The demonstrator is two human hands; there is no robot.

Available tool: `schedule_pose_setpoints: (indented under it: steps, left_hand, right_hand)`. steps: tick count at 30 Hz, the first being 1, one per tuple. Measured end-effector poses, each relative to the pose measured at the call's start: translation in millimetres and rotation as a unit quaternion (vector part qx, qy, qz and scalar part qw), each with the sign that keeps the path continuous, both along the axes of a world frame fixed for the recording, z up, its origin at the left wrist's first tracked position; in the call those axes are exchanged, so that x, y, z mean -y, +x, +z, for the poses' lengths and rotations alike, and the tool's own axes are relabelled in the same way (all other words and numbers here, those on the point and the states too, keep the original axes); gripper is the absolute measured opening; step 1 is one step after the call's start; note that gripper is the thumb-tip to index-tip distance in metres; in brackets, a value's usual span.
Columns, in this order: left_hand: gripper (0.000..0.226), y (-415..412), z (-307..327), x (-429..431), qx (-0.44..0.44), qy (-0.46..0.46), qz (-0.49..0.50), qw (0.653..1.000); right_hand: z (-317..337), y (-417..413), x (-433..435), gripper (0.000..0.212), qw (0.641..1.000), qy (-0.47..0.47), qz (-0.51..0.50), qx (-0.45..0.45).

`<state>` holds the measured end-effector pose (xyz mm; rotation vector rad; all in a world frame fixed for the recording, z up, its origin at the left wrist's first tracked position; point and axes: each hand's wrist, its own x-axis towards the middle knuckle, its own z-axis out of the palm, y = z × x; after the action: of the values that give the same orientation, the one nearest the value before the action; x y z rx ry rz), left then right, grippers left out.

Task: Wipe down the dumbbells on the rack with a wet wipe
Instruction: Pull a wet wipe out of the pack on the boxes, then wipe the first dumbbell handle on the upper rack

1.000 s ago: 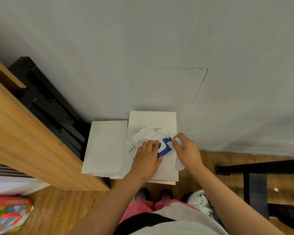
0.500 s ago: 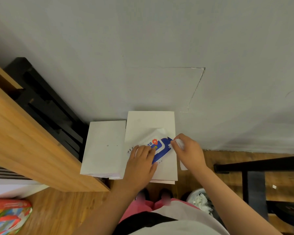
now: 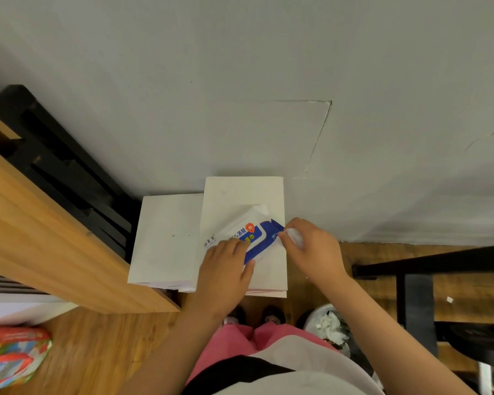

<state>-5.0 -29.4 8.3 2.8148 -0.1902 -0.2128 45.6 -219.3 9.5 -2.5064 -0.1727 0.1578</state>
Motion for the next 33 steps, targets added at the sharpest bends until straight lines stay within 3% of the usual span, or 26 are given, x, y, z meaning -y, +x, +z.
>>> schedule_pose_setpoints:
  steps: [5, 10, 18, 25, 33]
  left_hand:
    - [0.031, -17.3, 23.0, -6.0, 0.126, -0.007, 0.013, 0.992]
    - [0.029, -51.6, 32.4, -9.8, 0.153, -0.019, 0.043, 0.987]
    - [0.028, -118.2, 25.6, -28.3, 0.153, -0.044, -0.033, 0.987]
    - [0.033, -158.5, 21.0, -29.2, 0.138, -0.049, -0.161, 0.976]
    - [0.030, -209.4, 25.1, -13.7, 0.113, -0.054, -0.232, 0.965]
  right_hand:
    - [14.4, -21.2, 5.8, 0.031, 0.992, -0.035, 0.036, 0.116]
    - [26.0, -59.1, 18.3, 0.028, 0.979, -0.038, 0.050, 0.194]
    - [10.1, -156.6, 14.6, 0.027, 0.988, -0.012, 0.015, 0.152]
    - [14.5, -248.9, -31.7, 0.028, 0.986, 0.022, -0.117, 0.117]
    - [29.4, -337.0, -13.9, 0.027, 0.969, -0.034, -0.208, 0.130]
